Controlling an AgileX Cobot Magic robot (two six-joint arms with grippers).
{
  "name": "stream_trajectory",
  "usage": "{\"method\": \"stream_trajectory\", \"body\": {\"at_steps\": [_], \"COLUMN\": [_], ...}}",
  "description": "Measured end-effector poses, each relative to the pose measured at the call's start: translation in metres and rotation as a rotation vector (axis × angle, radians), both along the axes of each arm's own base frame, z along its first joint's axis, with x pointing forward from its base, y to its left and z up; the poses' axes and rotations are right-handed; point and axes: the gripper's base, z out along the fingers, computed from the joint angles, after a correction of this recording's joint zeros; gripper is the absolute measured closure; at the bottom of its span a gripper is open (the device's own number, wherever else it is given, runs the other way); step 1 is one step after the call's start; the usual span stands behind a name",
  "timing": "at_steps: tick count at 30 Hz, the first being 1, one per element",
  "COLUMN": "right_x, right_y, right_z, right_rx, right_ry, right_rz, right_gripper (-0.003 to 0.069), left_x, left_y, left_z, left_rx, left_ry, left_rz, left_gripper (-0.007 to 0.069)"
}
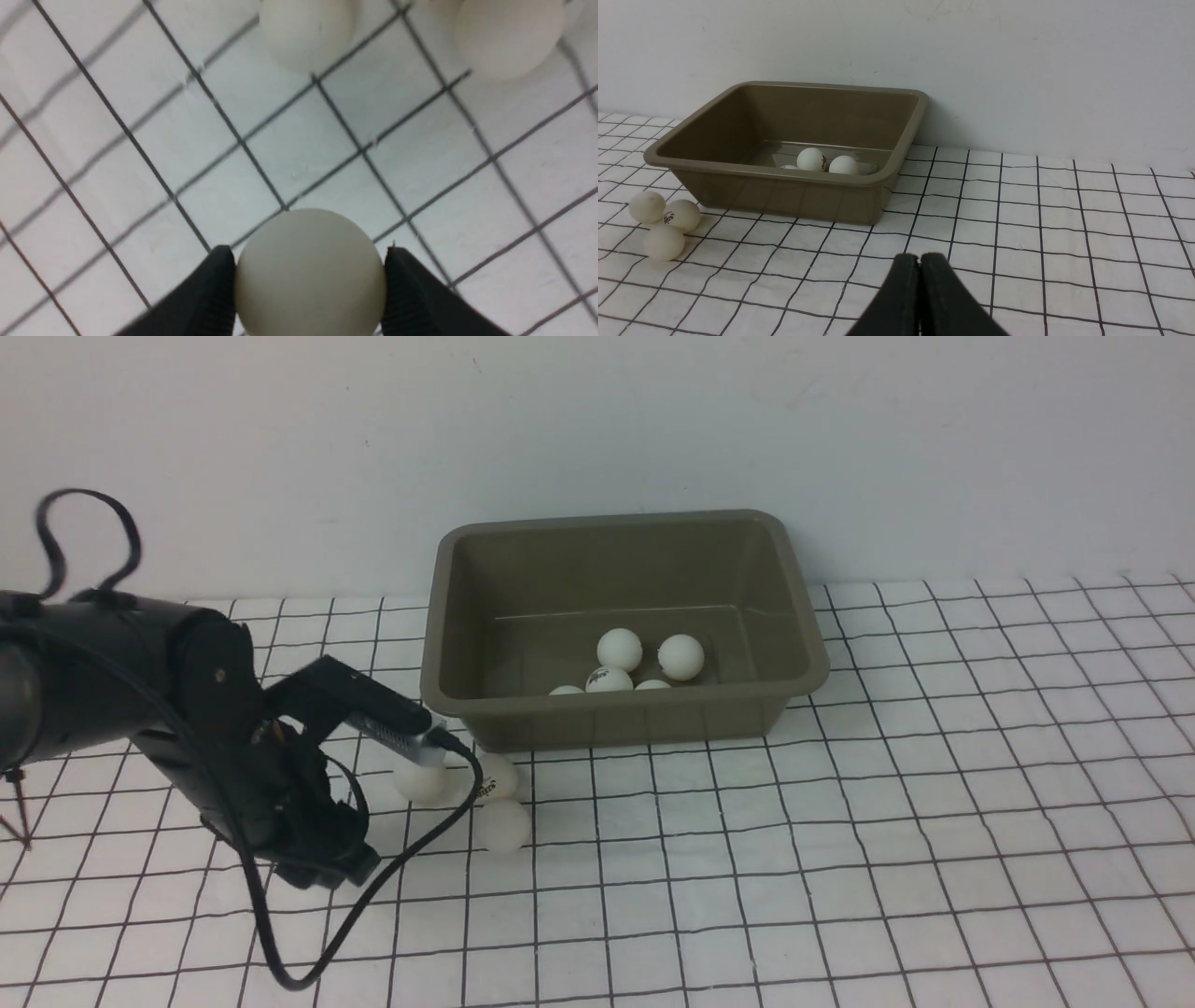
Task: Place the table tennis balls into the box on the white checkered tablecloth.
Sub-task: 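Reach for and grasp a ping pong ball on the table beside the basket, then drop the ball into the bin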
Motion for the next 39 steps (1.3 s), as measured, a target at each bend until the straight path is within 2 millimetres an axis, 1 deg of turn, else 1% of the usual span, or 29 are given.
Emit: {"method": "stream_trajectory", "body": {"at_steps": [2, 3, 5, 6, 7, 8, 9, 10, 13, 15, 19, 20, 23, 25, 26, 28, 30, 33, 34, 36, 39], "right_x": [0.0, 0.0, 0.0, 0.0, 0.0, 0.0, 0.0, 0.0, 0.0, 0.0, 0.0, 0.0, 0.0, 0.0, 0.0, 0.0, 0.0, 0.0, 0.0, 0.0, 0.0], "right_y": [0.0, 0.0, 0.0, 0.0, 0.0, 0.0, 0.0, 0.0, 0.0, 0.0, 0.0, 0.0, 0.0, 0.0, 0.0, 0.0, 0.0, 0.0, 0.0, 0.0, 0.0], "right_z": [0.0, 0.0, 0.0, 0.0, 0.0, 0.0, 0.0, 0.0, 0.0, 0.0, 0.0, 0.0, 0.0, 0.0, 0.0, 0.0, 0.0, 0.0, 0.0, 0.0, 0.0], "right_rx": [0.0, 0.0, 0.0, 0.0, 0.0, 0.0, 0.0, 0.0, 0.0, 0.0, 0.0, 0.0, 0.001, 0.001, 0.001, 0.001, 0.001, 0.001, 0.001, 0.001, 0.001], "right_ry": [0.0, 0.0, 0.0, 0.0, 0.0, 0.0, 0.0, 0.0, 0.0, 0.0, 0.0, -0.001, -0.002, -0.002, -0.002, -0.002, -0.002, -0.002, -0.002, -0.002, -0.002], "right_rz": [0.0, 0.0, 0.0, 0.0, 0.0, 0.0, 0.0, 0.0, 0.0, 0.0, 0.0, 0.0, 0.0, 0.0, 0.0, 0.0, 0.0, 0.0, 0.0, 0.0, 0.0], "right_gripper": [0.0676, 0.0676, 0.0676, 0.0676, 0.0676, 0.0676, 0.0676, 0.0676, 0.0676, 0.0676, 0.0676, 0.0676, 0.0676, 0.0676, 0.0676, 0.0676, 0.0676, 0.0676, 0.0676, 0.0676, 0.0676], "left_x": [0.008, 0.013, 0.028, 0.037, 0.048, 0.06, 0.065, 0.075, 0.097, 0.113, 0.135, 0.138, 0.149, 0.153, 0.159, 0.165, 0.17, 0.17, 0.169, 0.166, 0.156], "left_y": [-0.011, -0.017, -0.028, -0.033, -0.039, -0.044, -0.046, -0.05, -0.058, -0.063, -0.072, -0.073, -0.079, -0.082, -0.086, -0.09, -0.093, -0.093, -0.092, -0.087, -0.071], "left_z": [0.024, 0.031, 0.041, 0.04, 0.044, 0.04, 0.042, 0.037, 0.033, 0.021, 0.007, 0.007, -0.004, -0.007, -0.009, -0.014, -0.013, -0.004, 0.0, 0.01, 0.033], "left_rx": [-0.03, -0.041, -0.061, -0.064, -0.07, -0.072, -0.075, -0.072, -0.069, -0.06, -0.041, -0.041, -0.042, -0.047, -0.064, -0.091, -0.11, -0.106, -0.09, -0.038, 0.028], "left_ry": [-0.082, -0.105, -0.141, -0.142, -0.157, -0.151, -0.158, -0.146, -0.129, -0.101, -0.054, -0.054, -0.027, -0.021, -0.019, -0.013, -0.019, -0.011, 0.0, 0.026, 0.059], "left_rz": [-0.026, -0.036, -0.05, -0.055, -0.06, -0.063, -0.063, -0.065, -0.066, -0.069, -0.099, -0.11, -0.141, -0.153, -0.167, -0.173, -0.174, -0.169, -0.169, -0.166, -0.149], "left_gripper": [0.0271, 0.0271, 0.0271, 0.0271, 0.0271, 0.0271, 0.0271, 0.0271, 0.0271, 0.0271, 0.0271, 0.0271, 0.0271, 0.0271, 0.0271, 0.0249, 0.0194, 0.013, 0.0121, 0.0123, 0.0144]}}
